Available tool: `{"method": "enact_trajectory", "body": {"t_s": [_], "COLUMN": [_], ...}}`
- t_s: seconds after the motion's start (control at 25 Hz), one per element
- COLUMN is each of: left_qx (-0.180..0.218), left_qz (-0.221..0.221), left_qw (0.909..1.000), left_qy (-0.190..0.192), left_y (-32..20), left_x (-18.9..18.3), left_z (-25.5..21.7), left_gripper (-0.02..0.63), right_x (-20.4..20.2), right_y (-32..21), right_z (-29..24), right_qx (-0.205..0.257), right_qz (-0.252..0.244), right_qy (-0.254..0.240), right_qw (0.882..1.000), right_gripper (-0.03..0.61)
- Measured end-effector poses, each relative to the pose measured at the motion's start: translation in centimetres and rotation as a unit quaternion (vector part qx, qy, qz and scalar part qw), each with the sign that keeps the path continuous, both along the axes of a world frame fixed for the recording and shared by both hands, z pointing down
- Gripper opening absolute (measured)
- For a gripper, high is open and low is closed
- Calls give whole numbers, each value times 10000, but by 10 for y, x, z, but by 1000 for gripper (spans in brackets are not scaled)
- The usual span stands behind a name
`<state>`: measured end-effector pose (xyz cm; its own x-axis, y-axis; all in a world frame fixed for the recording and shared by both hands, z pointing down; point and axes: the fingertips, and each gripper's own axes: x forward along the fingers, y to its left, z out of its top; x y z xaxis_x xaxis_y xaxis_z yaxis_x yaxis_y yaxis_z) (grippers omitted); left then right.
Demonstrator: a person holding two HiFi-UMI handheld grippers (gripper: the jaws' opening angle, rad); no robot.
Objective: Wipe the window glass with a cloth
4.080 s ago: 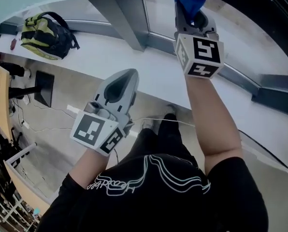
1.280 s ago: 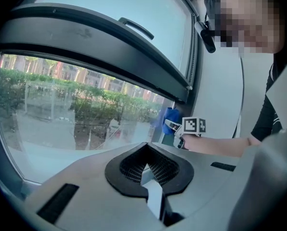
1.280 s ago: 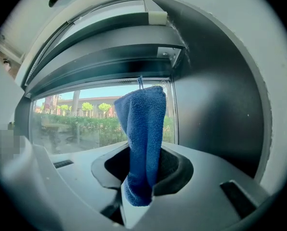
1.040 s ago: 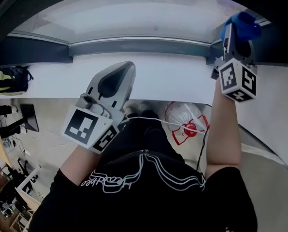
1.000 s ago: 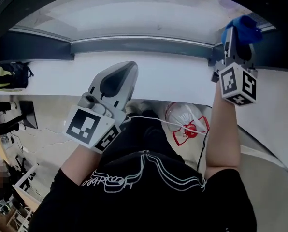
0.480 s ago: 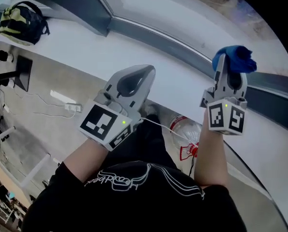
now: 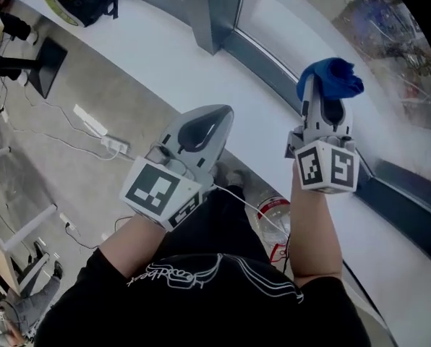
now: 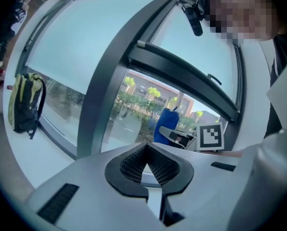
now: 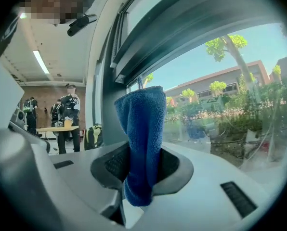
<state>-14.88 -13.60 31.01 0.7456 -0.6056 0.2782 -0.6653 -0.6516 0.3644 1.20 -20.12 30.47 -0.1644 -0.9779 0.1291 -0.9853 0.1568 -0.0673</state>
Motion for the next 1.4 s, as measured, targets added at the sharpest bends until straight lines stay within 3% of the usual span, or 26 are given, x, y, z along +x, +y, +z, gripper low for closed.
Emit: {"method": "enact_trajectory", "body": {"t_s": [0.24, 0.56, 1.08, 1.4], "left_qx": [-136, -113, -266, -331], "left_qz": [-469, -816, -807, -514], "left_qw": [9988, 9963, 9961, 9979], "left_qy": [-101, -262, -243, -231], "left_y": [-12, -25, -26, -24], "left_x": [-54, -100, -100, -72], "left_z": [10, 12, 22, 31], "left_gripper": [3, 3, 3, 3], "right_x": [-62, -104, -105, -78], "right_y": [-77, -147, -172, -151], "right_z": [11, 11, 21, 28], "right_qx": [-12, 73, 9, 9], "right_qz": [-403, -258, -93, 23], "right_qy": [-57, 86, 374, 414], "right_qw": [9992, 9996, 9993, 9991], "right_gripper": [94, 94, 94, 94]}}
